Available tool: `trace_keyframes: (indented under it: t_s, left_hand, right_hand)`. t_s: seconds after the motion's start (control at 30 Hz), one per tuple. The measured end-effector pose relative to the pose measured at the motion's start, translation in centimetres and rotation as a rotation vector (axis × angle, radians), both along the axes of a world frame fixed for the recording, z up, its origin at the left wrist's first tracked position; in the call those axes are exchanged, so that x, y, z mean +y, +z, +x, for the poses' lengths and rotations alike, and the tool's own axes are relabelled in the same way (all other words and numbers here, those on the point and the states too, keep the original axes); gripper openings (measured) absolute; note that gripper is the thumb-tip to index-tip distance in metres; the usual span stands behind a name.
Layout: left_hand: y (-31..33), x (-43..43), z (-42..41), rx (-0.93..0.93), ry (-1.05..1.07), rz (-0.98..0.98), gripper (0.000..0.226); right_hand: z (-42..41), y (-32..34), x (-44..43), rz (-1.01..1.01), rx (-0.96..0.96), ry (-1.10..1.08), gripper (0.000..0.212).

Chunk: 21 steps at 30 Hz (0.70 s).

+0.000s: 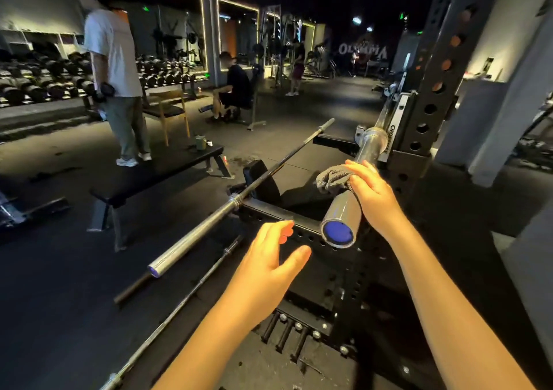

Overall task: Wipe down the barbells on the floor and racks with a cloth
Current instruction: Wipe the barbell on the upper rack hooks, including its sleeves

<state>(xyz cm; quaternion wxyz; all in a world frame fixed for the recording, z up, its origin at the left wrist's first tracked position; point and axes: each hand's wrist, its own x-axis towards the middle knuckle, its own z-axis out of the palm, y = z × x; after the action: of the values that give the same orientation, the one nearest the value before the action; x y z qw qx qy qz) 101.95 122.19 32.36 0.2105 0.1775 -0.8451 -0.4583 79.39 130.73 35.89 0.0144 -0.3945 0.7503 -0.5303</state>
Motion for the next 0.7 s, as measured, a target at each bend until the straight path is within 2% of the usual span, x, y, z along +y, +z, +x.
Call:
trace_keyframes:
  t_s: [0.1, 0.23, 0.37, 0.53, 0.7]
  left_hand:
    - [1.7, -0.2, -2.9, 0.016, -0.113, 0.040, 0.056]
    - [3.9, -0.3, -7.6, 0.010, -0.217, -0.025, 0.074]
    - [3.9, 0.0, -10.4, 0.039, -0.258, -0.050, 0.067]
    - [4.0, -0.1, -10.2, 0.015, -0.253, -0.155, 0.063]
    - [4.6, -0.2, -10.1, -0.036, -0.294, -0.189, 0.055]
  right_hand:
    - [-3.4, 0.3, -1.1, 0.010, -0.003, -0.060, 0.036]
    - [-8.0, 0.5, -2.6, 0.036, -0.047, -0.170, 0.039]
    - [-13.3, 1.1, -4.6, 0.075, -0.053, -0.311, 0.037]
    - [-17.8, 2.2, -6.0, 0.069, -0.012, -0.403, 0.036]
    - [-20.2, 2.4, -6.3, 0.207, 0.041, -0.497, 0.040]
